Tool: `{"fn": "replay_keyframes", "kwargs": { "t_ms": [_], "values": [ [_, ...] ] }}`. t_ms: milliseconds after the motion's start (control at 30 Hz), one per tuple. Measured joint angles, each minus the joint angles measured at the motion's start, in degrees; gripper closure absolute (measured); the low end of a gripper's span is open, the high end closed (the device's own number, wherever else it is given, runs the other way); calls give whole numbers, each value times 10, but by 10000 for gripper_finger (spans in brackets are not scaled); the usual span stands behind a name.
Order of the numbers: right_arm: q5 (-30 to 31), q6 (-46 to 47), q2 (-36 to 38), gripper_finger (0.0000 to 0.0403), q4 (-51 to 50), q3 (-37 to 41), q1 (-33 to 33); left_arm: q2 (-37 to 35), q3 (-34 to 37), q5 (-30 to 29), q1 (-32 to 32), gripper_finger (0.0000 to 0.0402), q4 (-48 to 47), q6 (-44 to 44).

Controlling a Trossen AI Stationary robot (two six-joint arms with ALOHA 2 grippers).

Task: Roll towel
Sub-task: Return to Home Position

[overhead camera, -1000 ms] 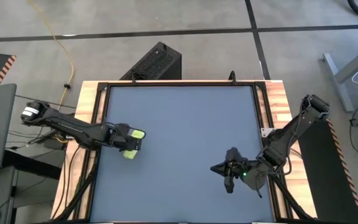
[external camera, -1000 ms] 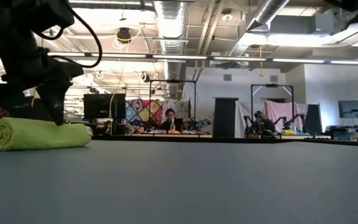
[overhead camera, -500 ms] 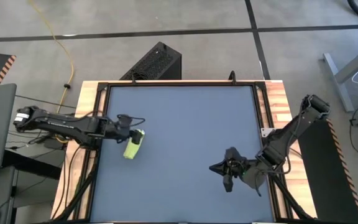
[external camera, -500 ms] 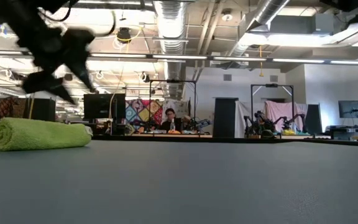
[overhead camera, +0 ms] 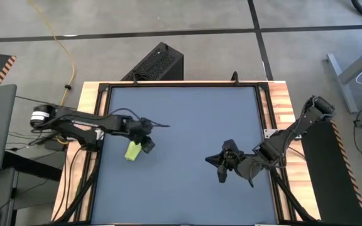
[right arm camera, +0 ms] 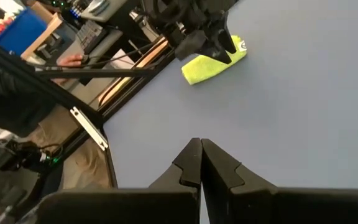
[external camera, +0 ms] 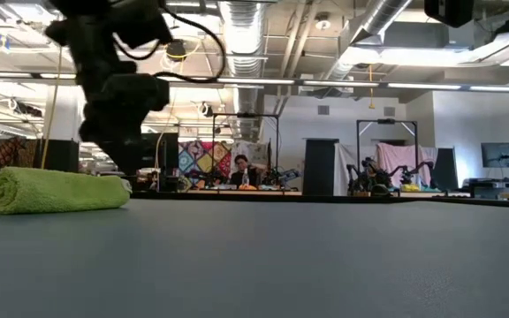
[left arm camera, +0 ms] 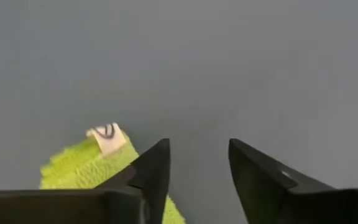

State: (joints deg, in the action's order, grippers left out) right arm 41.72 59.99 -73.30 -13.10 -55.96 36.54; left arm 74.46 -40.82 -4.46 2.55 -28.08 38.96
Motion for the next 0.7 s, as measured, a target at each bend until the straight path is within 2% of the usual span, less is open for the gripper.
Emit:
{"fn": "replay_keyframes", "kwargs": {
  "t_ms": [100, 267, 367, 567, 700],
  "values": [
    [0, 1, 0, 375, 5, 0, -8, 45, -40, -9, 1, 278, -42, -26],
    [2, 14, 0, 375, 5, 0, -15, 123, -56, 24, 10, 321, -70, -47],
    [3, 15, -1, 375, 5, 0, -15, 148, -56, 0, 9, 339, -74, -55],
    [3, 15, -1, 375, 8, 0, -23, 131, -57, -40, 13, 366, -84, -75],
    [4, 15, -1, 375, 12, 0, -39, 107, -57, -64, 24, 381, -133, -74]
  ]
}}
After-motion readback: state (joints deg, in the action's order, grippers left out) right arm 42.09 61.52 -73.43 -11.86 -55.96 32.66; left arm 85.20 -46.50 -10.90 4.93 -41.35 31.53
